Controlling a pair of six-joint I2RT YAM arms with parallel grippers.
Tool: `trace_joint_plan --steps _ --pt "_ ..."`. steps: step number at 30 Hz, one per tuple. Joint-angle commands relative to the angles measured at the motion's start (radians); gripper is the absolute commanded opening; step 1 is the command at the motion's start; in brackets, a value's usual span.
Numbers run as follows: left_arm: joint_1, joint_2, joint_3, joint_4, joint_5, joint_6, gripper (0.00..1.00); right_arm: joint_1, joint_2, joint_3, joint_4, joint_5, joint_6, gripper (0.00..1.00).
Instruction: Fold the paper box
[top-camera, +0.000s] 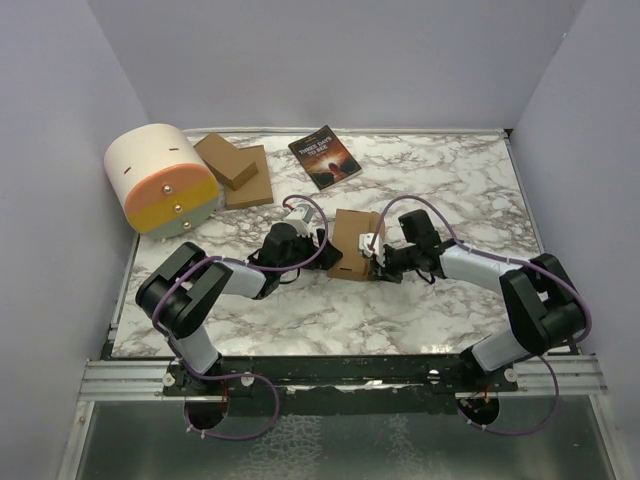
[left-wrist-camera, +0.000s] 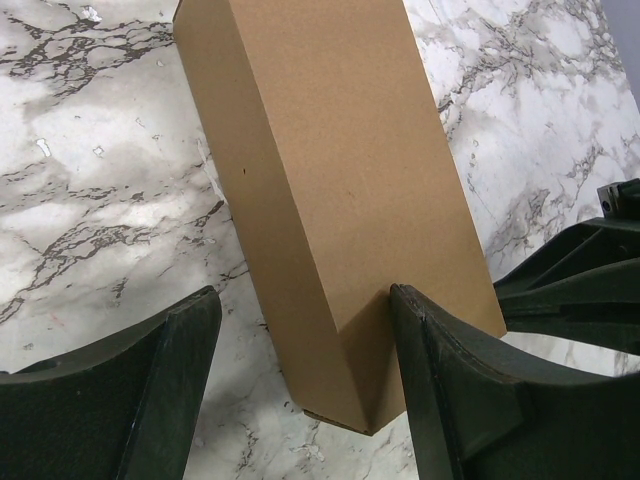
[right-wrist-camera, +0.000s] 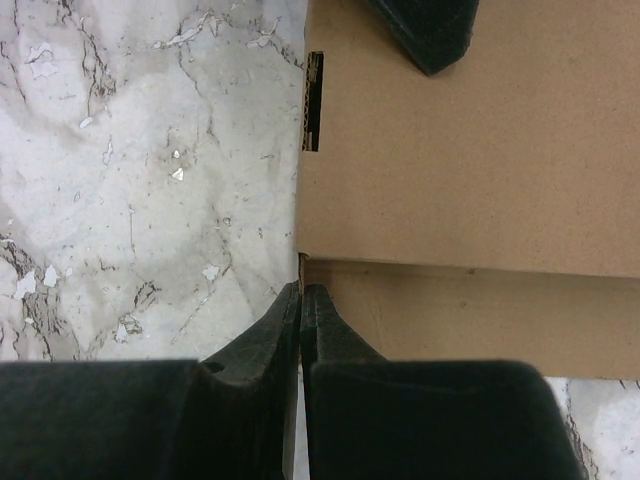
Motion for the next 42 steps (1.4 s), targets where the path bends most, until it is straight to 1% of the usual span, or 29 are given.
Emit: trace_joint_plan --steps 1,14,27,30,35,38,42 --pt "-0.001 0.031 0.006 -0.069 0.001 0.03 0.7 -0.002 0.028 0.04 -0.006 0.021 0.043 0.02" --pt "-0.002 0.038 0.013 -0.068 0.009 0.021 0.69 -0.001 0.028 0.102 -0.066 -0.034 0.111 0.02" --pt "-0.018 0.055 0.03 -0.08 0.001 0.016 0.69 0.006 0.07 0.186 -0.15 -0.068 0.159 0.02" --pt "-0.018 0.055 0.03 -0.084 -0.002 0.015 0.69 0.006 0.069 0.189 -0.163 -0.059 0.146 0.07" --pt "-0.015 0.042 0.029 -0.095 -0.008 0.021 0.7 0.002 0.043 0.204 -0.228 -0.009 0.098 0.24" --pt "-0.011 0.035 0.031 -0.102 -0.006 0.023 0.71 -0.011 0.009 0.192 -0.243 -0.01 0.071 0.32" --pt "-0.003 0.025 0.037 -0.109 0.001 0.024 0.72 -0.047 -0.011 0.2 -0.291 -0.069 0.034 0.37"
